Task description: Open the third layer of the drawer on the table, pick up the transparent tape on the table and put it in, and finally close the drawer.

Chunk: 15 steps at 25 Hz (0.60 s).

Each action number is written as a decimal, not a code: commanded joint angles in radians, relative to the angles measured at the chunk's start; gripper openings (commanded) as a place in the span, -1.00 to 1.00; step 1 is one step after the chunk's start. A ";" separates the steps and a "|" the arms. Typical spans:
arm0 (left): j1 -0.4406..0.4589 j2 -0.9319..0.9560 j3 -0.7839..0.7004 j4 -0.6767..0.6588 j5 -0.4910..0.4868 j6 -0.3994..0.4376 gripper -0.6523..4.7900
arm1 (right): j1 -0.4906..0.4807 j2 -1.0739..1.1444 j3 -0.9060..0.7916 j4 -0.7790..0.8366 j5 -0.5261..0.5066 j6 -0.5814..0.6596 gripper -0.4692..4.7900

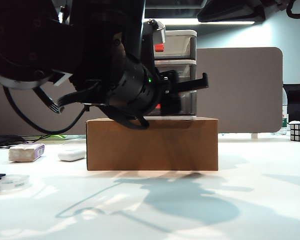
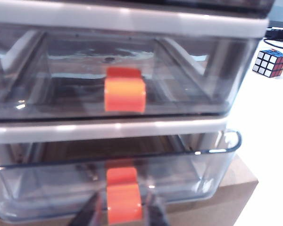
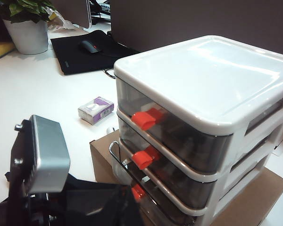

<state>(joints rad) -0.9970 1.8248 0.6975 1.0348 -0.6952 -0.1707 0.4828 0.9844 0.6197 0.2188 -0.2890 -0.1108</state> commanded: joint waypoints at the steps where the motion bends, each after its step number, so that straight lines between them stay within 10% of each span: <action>1: 0.003 -0.001 0.006 0.014 0.003 0.007 -0.32 | 0.000 -0.003 0.006 0.010 -0.003 -0.002 -0.84; 15: 0.003 0.016 0.023 0.023 0.003 0.028 -0.35 | 0.000 -0.003 0.006 0.010 -0.002 -0.002 -0.84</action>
<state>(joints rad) -0.9966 1.8427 0.7105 1.0431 -0.6930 -0.1627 0.4828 0.9844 0.6197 0.2184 -0.2890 -0.1108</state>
